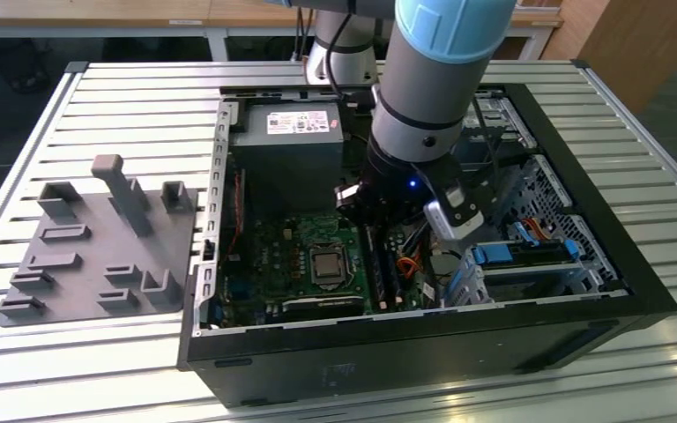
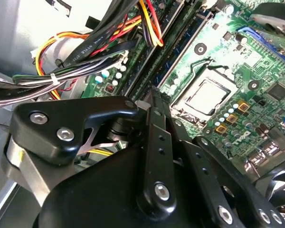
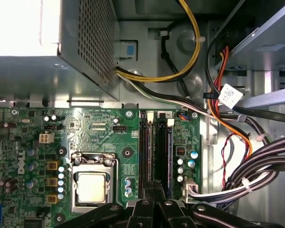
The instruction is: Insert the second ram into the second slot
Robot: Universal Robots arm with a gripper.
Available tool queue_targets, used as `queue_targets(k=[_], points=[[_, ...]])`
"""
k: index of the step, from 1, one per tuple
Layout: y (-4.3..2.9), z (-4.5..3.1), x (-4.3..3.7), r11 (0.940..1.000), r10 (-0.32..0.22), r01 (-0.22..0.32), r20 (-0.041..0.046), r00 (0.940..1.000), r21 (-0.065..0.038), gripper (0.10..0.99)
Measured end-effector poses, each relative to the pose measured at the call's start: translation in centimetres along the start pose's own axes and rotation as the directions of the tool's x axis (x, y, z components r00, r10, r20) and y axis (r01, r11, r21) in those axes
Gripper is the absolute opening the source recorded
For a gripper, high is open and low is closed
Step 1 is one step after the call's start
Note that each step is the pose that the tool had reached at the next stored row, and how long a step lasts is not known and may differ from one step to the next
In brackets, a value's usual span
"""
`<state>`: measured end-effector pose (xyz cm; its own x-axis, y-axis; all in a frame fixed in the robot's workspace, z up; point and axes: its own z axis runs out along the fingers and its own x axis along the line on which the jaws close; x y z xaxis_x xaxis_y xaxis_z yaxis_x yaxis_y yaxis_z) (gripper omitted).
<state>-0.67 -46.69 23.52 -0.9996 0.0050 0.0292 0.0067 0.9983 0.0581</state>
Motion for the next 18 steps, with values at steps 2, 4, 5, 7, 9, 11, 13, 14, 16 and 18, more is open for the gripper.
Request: queue_targets(k=[2, 4, 5, 7, 9, 11, 13, 14, 16, 18], points=[[-0.02, 0.30, -0.01, 1.0000, 0.000, 0.000, 0.0012, 1.0000, 0.000, 0.106], [-0.04, 0.65, -0.02, 1.0000, 0.000, 0.000, 0.0013, 1.0000, 0.000, 0.106], [-0.04, 0.82, -0.02, 1.0000, 0.000, 0.000, 0.0013, 1.0000, 0.000, 0.106], [-0.06, 1.11, -0.03, 1.0000, 0.000, 0.000, 0.0013, 1.0000, 0.000, 0.106], [-0.07, 1.27, -0.04, 1.0000, 0.000, 0.000, 0.0013, 1.0000, 0.000, 0.106], [-0.08, 1.40, -0.04, 1.0000, 0.000, 0.000, 0.0012, 1.0000, 0.000, 0.106], [-0.10, 1.51, -0.04, 1.0000, 0.000, 0.000, 0.0010, 1.0000, 0.001, 0.106], [-0.10, 1.59, -0.04, 1.0000, 0.000, 0.000, 0.0009, 1.0000, 0.001, 0.106], [-0.11, 1.81, -0.05, 1.0000, 0.000, 0.000, 0.0011, 1.0000, 0.001, 0.106], [-0.11, 2.01, -0.05, 1.0000, 0.000, 0.000, 0.0009, 1.0000, 0.001, 0.106]])
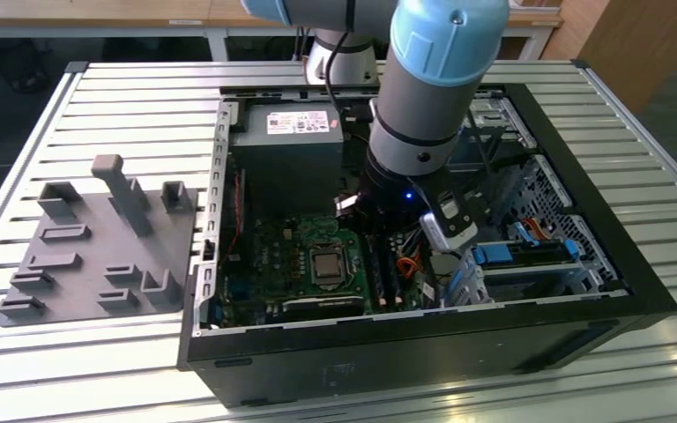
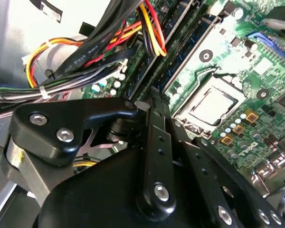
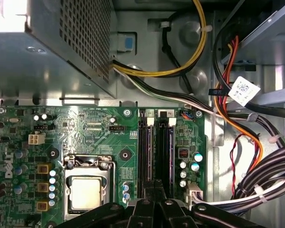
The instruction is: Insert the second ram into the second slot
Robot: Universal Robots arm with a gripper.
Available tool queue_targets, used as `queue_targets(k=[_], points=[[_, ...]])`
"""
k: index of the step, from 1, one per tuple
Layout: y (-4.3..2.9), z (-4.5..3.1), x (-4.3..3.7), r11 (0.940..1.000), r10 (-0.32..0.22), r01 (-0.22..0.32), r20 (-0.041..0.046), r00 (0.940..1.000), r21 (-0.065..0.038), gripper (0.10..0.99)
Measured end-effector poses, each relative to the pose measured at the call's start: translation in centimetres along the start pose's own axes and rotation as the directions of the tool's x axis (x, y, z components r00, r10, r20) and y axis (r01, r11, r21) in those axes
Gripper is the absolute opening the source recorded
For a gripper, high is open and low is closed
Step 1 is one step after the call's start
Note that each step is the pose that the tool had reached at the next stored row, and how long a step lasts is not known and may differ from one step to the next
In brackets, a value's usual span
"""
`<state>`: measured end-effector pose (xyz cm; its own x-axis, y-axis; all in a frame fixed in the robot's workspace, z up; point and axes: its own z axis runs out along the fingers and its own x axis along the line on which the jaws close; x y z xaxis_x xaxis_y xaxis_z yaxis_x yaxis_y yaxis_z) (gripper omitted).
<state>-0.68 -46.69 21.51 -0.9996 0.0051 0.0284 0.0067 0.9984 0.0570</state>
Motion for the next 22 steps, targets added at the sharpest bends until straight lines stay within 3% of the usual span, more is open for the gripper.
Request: queue_targets(k=[4, 8, 10, 17, 22], points=[[0.02, 0.08, -0.01, 1.0000, 0.000, 0.000, -0.0007, 1.0000, 0.003, 0.106], [0.10, -0.41, 0.06, 1.0000, 0.000, 0.000, 0.0016, 1.0000, -0.007, 0.106], [0.08, -1.13, 0.14, 1.0000, 0.000, 0.000, 0.0004, 1.0000, -0.003, 0.106], [0.25, -3.86, 0.23, 1.0000, 0.000, 0.000, 0.0004, 1.0000, -0.004, 0.106], [0.31, -4.69, 0.25, 1.0000, 0.000, 0.000, 0.0004, 1.0000, -0.004, 0.106]])
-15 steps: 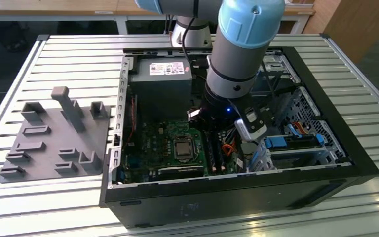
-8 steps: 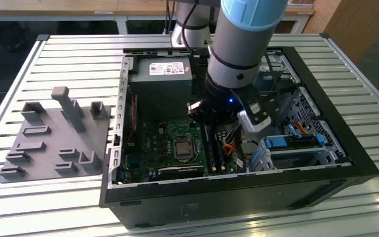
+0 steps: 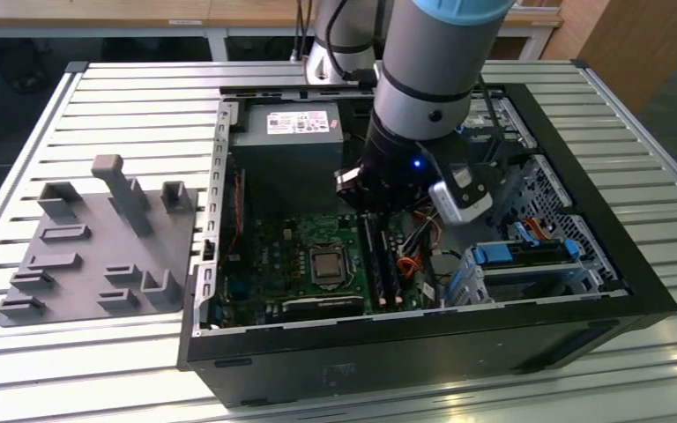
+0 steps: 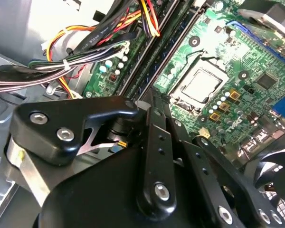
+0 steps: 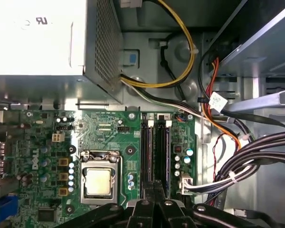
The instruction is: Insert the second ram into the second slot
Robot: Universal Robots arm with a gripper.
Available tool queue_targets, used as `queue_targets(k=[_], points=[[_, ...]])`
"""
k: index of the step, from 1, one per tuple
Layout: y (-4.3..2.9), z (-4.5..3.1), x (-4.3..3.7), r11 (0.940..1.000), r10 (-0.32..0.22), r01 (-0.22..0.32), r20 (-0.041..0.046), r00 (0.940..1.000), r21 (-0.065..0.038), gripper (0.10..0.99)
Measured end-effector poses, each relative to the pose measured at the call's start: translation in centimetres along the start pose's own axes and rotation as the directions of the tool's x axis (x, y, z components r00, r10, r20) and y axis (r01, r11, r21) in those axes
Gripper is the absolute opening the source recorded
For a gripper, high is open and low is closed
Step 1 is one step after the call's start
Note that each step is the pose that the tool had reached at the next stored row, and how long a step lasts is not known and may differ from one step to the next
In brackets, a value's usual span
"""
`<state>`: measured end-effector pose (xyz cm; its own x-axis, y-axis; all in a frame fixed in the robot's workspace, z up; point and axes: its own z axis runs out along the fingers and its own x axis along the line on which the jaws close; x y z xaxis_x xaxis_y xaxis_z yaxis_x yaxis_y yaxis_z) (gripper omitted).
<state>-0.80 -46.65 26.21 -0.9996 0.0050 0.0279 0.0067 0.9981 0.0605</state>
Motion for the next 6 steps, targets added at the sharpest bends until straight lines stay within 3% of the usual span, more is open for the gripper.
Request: queue_targets(k=[6], points=[[0.02, -0.03, 0.00, 1.0000, 0.000, 0.000, 0.0000, 1.0000, 0.000, 0.106]])
